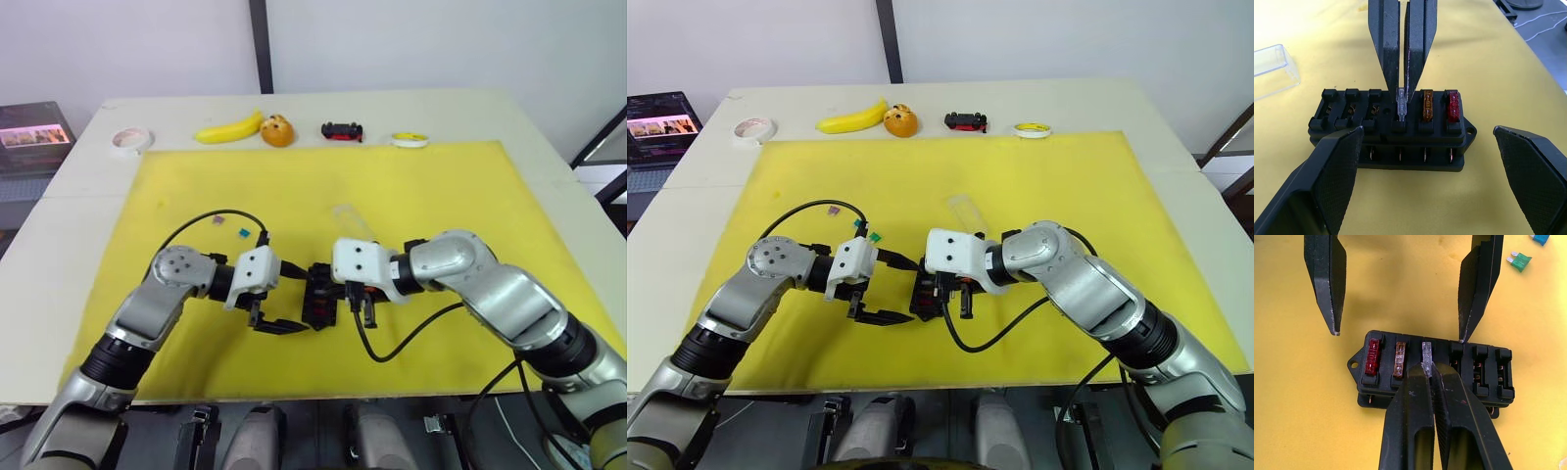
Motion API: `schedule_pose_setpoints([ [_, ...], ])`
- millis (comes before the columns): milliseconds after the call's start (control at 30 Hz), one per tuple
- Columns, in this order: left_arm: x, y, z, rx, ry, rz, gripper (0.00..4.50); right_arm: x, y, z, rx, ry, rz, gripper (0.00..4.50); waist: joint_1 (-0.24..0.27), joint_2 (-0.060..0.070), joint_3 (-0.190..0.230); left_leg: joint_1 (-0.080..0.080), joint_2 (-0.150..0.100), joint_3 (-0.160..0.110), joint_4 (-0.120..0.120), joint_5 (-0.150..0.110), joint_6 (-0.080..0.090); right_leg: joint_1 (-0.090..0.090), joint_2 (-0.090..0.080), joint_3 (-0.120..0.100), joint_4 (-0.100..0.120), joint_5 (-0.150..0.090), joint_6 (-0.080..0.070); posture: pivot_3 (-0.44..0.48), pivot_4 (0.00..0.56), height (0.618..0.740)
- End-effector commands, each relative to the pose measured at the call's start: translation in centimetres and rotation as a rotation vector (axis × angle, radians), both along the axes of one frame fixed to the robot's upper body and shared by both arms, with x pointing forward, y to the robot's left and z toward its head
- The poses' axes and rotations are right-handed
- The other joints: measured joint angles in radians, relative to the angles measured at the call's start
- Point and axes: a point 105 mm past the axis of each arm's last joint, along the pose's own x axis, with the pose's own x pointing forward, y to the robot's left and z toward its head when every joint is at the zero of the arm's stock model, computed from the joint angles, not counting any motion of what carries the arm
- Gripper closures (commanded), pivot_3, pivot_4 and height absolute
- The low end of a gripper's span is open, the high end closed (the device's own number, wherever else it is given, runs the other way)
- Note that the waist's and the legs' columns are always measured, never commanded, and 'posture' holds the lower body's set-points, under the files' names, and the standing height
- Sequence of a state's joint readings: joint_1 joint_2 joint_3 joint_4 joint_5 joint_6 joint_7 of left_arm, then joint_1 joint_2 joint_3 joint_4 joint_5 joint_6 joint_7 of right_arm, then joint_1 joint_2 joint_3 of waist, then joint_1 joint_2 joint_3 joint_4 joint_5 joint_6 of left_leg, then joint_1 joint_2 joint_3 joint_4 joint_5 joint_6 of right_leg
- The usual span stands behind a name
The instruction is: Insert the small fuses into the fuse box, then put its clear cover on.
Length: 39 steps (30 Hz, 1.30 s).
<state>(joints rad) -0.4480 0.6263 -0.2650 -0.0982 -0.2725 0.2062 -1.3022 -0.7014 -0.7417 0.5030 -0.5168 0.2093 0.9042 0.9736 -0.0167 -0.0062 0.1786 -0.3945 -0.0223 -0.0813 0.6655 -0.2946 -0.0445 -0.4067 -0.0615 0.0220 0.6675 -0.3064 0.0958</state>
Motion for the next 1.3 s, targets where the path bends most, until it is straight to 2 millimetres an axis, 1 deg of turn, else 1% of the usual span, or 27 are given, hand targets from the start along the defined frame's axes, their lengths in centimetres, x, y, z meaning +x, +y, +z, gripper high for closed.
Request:
schedule_pose_setpoints([
  [33,-0.1,-0.2,1.0,-0.018,-0.049,-0.019,0.00,-0.3,0.4,1.0,0.026,-0.031,0.014,2.97,0.000,0.000,0.000,0.000,0.000,0.000,0.000,0.000,0.000,0.000,0.000,0.000,0.000,0.000,0.000,0.000,0.150,0.740],
  [67,0.0,-0.2,1.0,-0.018,-0.049,-0.018,0.00,-0.3,0.3,1.3,0.027,-0.039,0.014,2.48,0.000,0.000,0.000,0.000,0.000,0.000,0.000,0.000,0.000,0.000,0.000,0.000,0.000,0.000,0.000,0.000,0.150,0.740],
  [200,0.1,-0.1,1.0,-0.017,-0.050,-0.014,0.00,-0.2,0.2,2.1,0.035,-0.065,0.008,2.48,0.000,0.000,0.000,0.000,0.000,0.000,0.000,0.000,0.000,0.000,0.000,0.000,0.000,0.000,0.000,0.000,0.150,0.740],
  [433,0.1,-0.3,1.1,-0.022,-0.046,-0.019,0.00,-0.7,-0.1,3.2,0.058,-0.076,0.012,2.48,0.000,0.000,0.000,0.000,0.000,0.000,0.000,0.000,0.000,0.000,0.000,0.000,0.000,0.000,0.000,0.000,0.150,0.740],
  [533,-0.1,-0.4,1.3,-0.029,-0.041,-0.028,0.00,-1.3,0.1,4.1,0.155,-0.055,0.033,2.48,0.000,0.000,0.000,0.000,0.000,0.000,0.000,0.000,0.000,0.000,0.000,0.000,0.000,0.000,0.000,0.000,0.150,0.740],
  [633,-0.3,-0.4,1.5,-0.035,-0.038,-0.037,0.00,-1.9,0.3,4.3,0.259,0.013,0.036,2.48,0.001,0.000,0.000,0.000,0.000,0.000,0.000,0.000,0.001,0.000,0.000,0.000,0.000,0.000,0.000,0.000,0.150,0.740],
  [667,-0.3,-0.4,1.6,-0.040,-0.039,-0.044,0.00,-2.3,0.4,3.9,0.321,0.041,0.045,2.48,0.001,-0.001,0.000,0.000,0.000,0.000,0.000,0.000,0.001,0.000,0.000,0.000,0.000,0.000,0.000,0.000,0.150,0.740],
  [700,-0.4,-0.5,1.7,-0.044,-0.040,-0.052,0.00,-2.6,0.3,3.2,0.375,0.056,0.048,2.99,0.002,-0.002,-0.001,0.000,0.000,0.000,0.000,0.000,0.001,0.000,0.000,0.000,0.000,0.000,0.000,0.000,0.150,0.740],
  [733,-0.4,-0.5,1.8,-0.048,-0.040,-0.059,0.00,-2.6,0.3,2.7,0.422,0.063,0.032,3.14,0.005,-0.003,-0.002,0.000,0.000,0.000,0.000,0.000,0.001,0.001,0.000,0.000,0.000,0.000,0.000,0.000,0.150,0.740],
  [767,-0.5,-0.5,1.8,-0.051,-0.039,-0.064,0.00,-2.4,0.2,2.2,0.460,0.069,0.003,3.58,0.005,-0.003,-0.002,0.000,0.000,-0.001,0.000,0.000,0.001,0.001,0.000,-0.001,0.000,0.000,0.000,0.000,0.150,0.740],
  [800,-0.5,-0.5,1.9,-0.051,-0.037,-0.069,0.00,-2.0,0.1,1.7,0.485,0.071,-0.026,4.11,0.003,-0.003,-0.002,0.000,0.000,0.000,0.000,0.000,0.001,0.001,0.000,-0.001,0.000,0.000,0.000,0.000,0.150,0.740],
  [833,-0.6,-0.6,1.9,-0.051,-0.037,-0.075,0.00,-1.8,0.0,1.3,0.499,0.072,-0.044,4.45,0.001,-0.003,-0.002,0.000,-0.001,0.000,0.000,0.000,0.001,0.001,-0.001,0.000,0.000,0.000,0.000,0.000,0.150,0.740],
  [1000,-0.6,-0.7,2.1,-0.054,-0.042,-0.090,0.00,-1.8,-0.3,-0.1,0.513,0.086,-0.063,4.45,-0.003,-0.002,-0.002,0.003,0.000,0.001,0.001,-0.001,0.002,0.002,0.001,0.001,0.001,0.001,0.001,0.000,0.150,0.740],
  [1300,-0.5,-0.8,2.2,-0.055,-0.043,-0.097,0.00,-1.2,-1.0,-1.3,0.483,0.088,-0.119,4.45,-0.002,-0.002,-0.002,0.003,0.000,0.001,0.001,-0.001,0.001,0.002,0.001,0.001,0.001,0.001,0.001,0.000,0.150,0.740],
])
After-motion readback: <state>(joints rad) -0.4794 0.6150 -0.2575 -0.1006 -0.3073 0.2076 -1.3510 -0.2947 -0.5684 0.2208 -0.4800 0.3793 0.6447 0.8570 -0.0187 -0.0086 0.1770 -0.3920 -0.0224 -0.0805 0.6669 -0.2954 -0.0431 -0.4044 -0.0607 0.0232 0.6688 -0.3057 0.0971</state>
